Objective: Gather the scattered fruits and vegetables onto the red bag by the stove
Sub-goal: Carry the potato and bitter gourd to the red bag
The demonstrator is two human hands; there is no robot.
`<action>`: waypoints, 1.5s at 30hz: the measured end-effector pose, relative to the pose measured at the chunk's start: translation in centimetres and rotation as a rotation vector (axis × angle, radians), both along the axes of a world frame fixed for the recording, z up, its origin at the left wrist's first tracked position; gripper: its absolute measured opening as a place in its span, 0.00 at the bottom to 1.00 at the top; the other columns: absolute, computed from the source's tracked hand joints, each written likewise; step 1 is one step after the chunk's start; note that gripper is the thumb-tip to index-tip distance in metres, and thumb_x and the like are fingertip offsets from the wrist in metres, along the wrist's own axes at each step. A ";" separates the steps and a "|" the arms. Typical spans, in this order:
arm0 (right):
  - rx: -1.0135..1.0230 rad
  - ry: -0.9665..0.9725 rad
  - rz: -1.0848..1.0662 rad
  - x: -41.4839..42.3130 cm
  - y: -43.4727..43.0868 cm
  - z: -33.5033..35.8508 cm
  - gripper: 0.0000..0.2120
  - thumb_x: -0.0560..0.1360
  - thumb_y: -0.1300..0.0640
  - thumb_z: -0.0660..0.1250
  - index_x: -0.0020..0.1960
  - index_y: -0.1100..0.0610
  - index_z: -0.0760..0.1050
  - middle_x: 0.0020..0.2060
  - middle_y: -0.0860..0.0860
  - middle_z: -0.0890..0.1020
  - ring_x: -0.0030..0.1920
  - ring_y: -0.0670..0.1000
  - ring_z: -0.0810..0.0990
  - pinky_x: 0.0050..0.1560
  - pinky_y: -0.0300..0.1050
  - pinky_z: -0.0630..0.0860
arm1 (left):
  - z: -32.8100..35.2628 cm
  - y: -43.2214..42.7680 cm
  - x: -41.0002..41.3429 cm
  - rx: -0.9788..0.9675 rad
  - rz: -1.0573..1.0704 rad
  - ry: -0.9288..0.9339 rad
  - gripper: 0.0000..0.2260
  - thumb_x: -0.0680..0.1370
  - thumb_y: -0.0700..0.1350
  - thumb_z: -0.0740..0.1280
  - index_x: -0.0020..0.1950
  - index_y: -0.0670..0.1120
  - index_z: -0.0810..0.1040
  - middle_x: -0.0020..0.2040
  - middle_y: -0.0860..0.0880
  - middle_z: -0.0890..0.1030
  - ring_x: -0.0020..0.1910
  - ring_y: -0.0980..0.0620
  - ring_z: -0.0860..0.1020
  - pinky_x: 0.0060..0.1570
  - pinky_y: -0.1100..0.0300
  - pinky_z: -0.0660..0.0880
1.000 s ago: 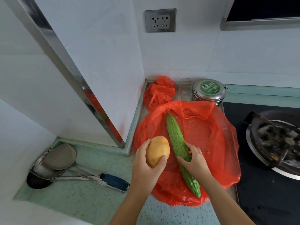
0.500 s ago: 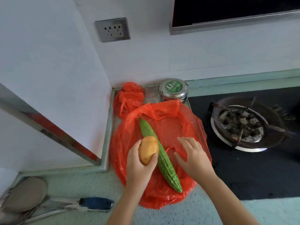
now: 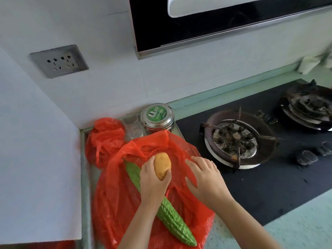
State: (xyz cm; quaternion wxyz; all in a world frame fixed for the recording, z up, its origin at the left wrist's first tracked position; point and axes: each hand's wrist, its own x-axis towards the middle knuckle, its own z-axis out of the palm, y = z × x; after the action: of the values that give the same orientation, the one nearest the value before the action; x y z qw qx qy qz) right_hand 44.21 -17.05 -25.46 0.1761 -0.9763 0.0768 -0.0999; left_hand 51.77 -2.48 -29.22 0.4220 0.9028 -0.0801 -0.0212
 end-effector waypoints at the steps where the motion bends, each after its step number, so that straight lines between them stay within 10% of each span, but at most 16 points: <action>1: 0.000 0.003 -0.014 0.4 -0.1 -0.2 0.21 0.67 0.50 0.64 0.58 0.57 0.75 0.53 0.54 0.79 0.54 0.58 0.77 0.52 0.59 0.76 | -0.4 -0.3 0.7 0.007 0.002 0.005 0.30 0.70 0.51 0.70 0.69 0.47 0.65 0.63 0.48 0.70 0.62 0.52 0.67 0.58 0.64 0.61; 26: 0.012 -0.021 -0.123 0.2 0.5 -0.5 0.20 0.68 0.51 0.64 0.58 0.57 0.75 0.54 0.55 0.78 0.56 0.57 0.76 0.54 0.60 0.74 | -2.3 -1.8 3.7 0.140 -0.108 0.126 0.38 0.71 0.55 0.70 0.73 0.46 0.56 0.69 0.42 0.63 0.66 0.44 0.64 0.63 0.50 0.68; 45: -0.075 -0.183 -0.380 -12.9 -1.2 6.0 0.19 0.68 0.53 0.64 0.57 0.59 0.76 0.55 0.55 0.79 0.56 0.57 0.76 0.55 0.56 0.73 | 8.0 -4.5 -10.2 0.090 -0.490 -0.605 0.18 0.73 0.48 0.60 0.57 0.39 0.78 0.56 0.42 0.79 0.58 0.40 0.75 0.56 0.48 0.74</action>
State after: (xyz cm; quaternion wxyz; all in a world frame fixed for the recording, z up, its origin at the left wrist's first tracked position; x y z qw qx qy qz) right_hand 31.29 -18.30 -19.42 0.1239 -0.9370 0.2394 -0.2221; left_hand 41.55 -6.99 -21.21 0.3219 0.8399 -0.4132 0.1424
